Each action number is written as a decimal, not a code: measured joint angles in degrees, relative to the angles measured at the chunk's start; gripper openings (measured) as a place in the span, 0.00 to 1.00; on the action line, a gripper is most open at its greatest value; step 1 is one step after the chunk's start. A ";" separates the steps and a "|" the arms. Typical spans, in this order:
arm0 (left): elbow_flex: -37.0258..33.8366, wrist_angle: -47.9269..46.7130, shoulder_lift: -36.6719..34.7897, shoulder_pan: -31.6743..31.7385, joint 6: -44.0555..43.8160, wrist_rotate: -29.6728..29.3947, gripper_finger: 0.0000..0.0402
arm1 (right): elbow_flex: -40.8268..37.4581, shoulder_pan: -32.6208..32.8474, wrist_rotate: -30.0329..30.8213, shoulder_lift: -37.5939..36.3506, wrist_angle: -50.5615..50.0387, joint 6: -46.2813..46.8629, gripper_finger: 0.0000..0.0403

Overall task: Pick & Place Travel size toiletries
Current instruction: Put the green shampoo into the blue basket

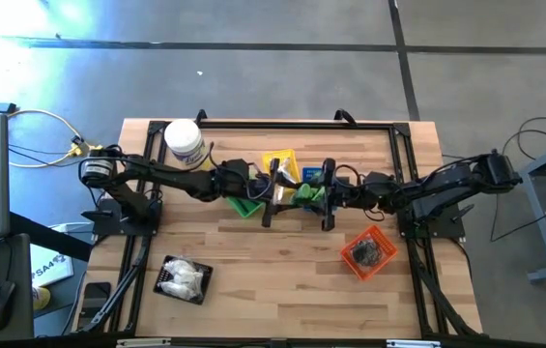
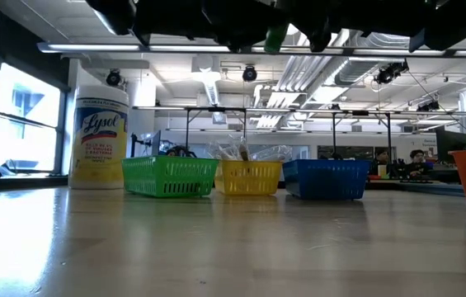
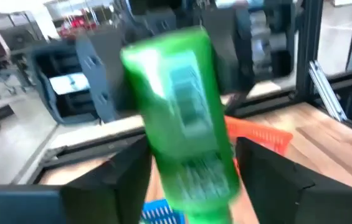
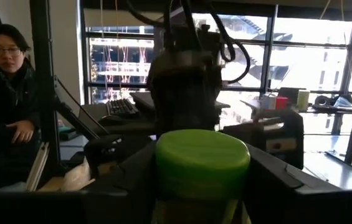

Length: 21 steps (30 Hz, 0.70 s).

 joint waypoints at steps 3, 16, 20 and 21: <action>-0.04 -3.08 -0.89 -0.01 -0.04 -0.03 0.65 | -0.01 -0.02 0.02 -0.60 -0.43 -0.07 0.44; -0.11 -41.03 -18.73 -0.03 -5.20 -2.74 0.88 | 0.04 -0.02 -0.04 -3.38 -7.44 -0.19 0.45; -0.06 -50.87 -27.42 -1.28 -6.93 -7.39 0.76 | 0.04 -0.02 -0.27 -3.86 -8.31 -0.35 0.41; 0.04 -52.26 -29.31 -1.67 -7.61 -9.20 0.72 | 0.03 -0.02 -0.31 -4.24 -8.85 -0.36 0.40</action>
